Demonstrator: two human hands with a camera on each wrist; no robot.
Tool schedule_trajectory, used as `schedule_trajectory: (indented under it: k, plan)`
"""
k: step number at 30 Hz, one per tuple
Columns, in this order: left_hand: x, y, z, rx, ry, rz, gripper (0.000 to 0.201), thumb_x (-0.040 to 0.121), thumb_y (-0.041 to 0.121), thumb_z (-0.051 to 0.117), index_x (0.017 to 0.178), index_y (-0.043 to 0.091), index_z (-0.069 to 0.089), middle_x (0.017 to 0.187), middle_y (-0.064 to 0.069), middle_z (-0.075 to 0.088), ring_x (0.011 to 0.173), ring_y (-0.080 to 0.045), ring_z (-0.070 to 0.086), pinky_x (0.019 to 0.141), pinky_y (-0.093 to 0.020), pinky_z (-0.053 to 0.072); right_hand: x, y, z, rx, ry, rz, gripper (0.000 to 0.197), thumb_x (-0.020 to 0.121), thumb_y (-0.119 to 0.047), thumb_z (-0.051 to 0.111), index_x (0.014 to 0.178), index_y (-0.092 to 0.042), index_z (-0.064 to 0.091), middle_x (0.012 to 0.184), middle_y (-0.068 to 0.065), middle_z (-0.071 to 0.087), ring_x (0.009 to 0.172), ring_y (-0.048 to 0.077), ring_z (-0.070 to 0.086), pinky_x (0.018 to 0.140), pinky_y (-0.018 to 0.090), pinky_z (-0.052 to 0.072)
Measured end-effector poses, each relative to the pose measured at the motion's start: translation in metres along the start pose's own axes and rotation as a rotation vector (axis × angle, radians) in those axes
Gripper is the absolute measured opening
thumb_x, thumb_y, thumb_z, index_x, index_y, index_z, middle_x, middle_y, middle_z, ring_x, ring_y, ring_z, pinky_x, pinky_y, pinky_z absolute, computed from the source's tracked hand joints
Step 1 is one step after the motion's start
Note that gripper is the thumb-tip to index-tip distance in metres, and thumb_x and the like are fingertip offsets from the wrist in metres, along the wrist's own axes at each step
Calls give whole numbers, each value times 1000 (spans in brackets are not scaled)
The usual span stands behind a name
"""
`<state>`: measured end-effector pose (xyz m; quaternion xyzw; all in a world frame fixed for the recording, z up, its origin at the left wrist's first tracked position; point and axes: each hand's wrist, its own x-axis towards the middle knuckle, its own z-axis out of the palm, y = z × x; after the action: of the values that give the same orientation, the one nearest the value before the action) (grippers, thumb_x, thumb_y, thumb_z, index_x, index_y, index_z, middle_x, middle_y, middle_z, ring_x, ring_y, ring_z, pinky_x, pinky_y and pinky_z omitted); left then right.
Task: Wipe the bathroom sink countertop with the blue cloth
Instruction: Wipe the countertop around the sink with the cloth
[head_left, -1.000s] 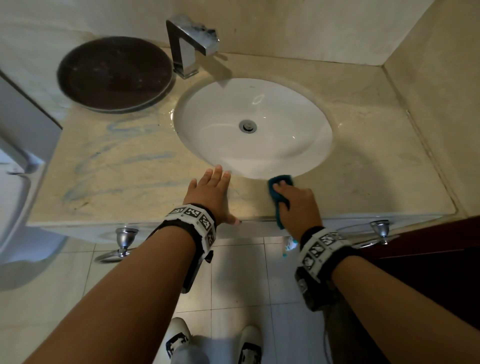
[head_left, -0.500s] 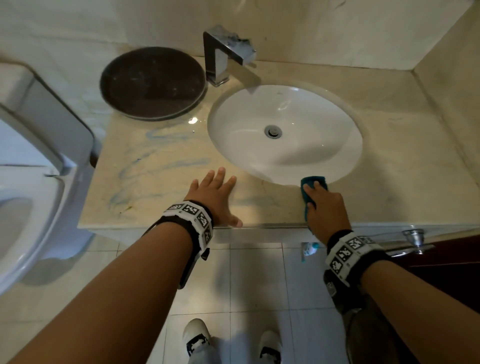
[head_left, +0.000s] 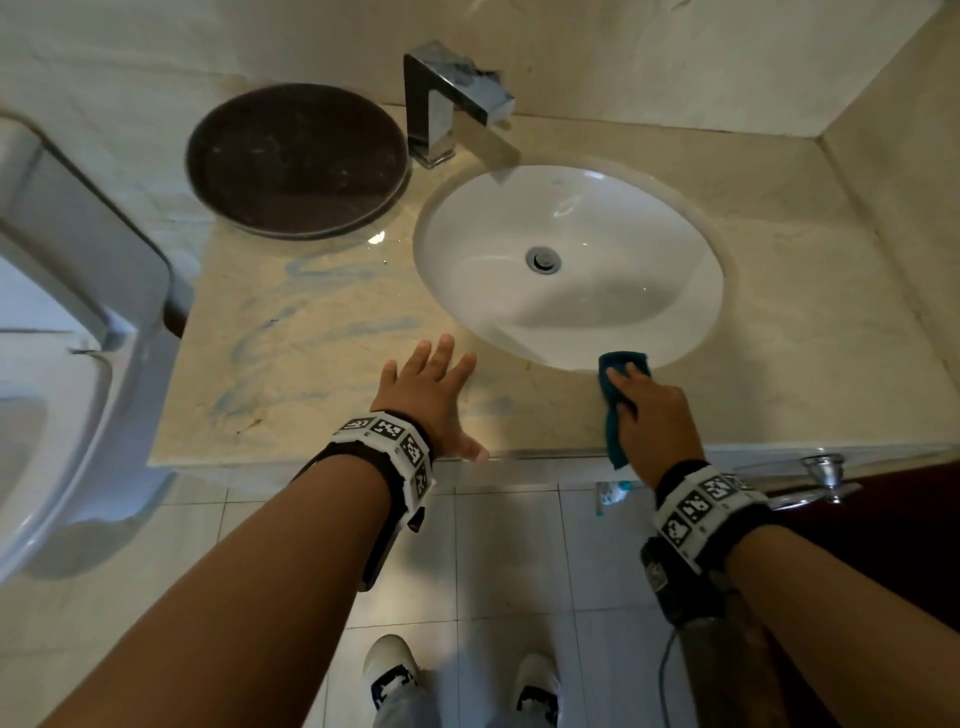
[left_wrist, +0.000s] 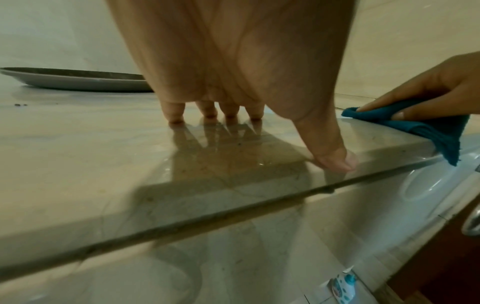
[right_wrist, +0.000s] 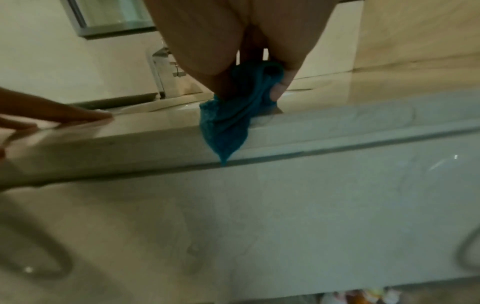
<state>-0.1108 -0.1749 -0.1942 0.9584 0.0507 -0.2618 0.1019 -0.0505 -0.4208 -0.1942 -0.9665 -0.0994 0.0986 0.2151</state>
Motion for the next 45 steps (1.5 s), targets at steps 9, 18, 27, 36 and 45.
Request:
schedule_trajectory:
  k: [9, 18, 27, 36, 45]
  plan:
    - [-1, 0, 1, -14, 27, -9, 120, 62, 71, 67, 148, 33, -9, 156, 4, -21, 145, -20, -14, 117, -49, 0, -17, -91, 58, -140, -122, -241, 49, 91, -10, 44, 140, -19, 39, 151, 7, 29, 122, 32, 40, 107, 29, 26]
    - [-3, 1, 0, -56, 21, -9, 122, 61, 68, 70, 148, 33, -8, 156, 4, -21, 145, -20, -14, 117, -49, -1, -15, 4, 0, 3, 20, 80, 50, 83, 10, 49, 130, -9, 52, 142, 18, 42, 116, 42, 49, 105, 45, 40]
    - [-5, 2, -2, -64, 45, -7, 122, 60, 66, 72, 149, 31, -4, 157, 3, -18, 146, -21, -11, 118, -50, 1, -13, -83, 40, -246, -86, -52, 62, 89, -3, 43, 145, -23, 26, 155, 4, 20, 122, 32, 34, 107, 30, 28]
    - [-33, -45, -8, 26, 54, -50, 115, 68, 67, 64, 149, 28, -7, 157, -1, -17, 146, -24, -9, 116, -52, 3, -26, -58, 29, -60, -139, -56, 57, 83, 7, 51, 136, -14, 45, 148, 9, 35, 122, 35, 42, 110, 36, 34]
    - [-25, -58, 4, -77, 44, -131, 121, 63, 66, 70, 149, 29, -6, 157, 0, -18, 146, -25, -10, 116, -52, 8, -15, -88, 37, -241, -98, 53, 61, 90, -1, 41, 145, -21, 26, 154, 6, 22, 124, 35, 33, 108, 36, 31]
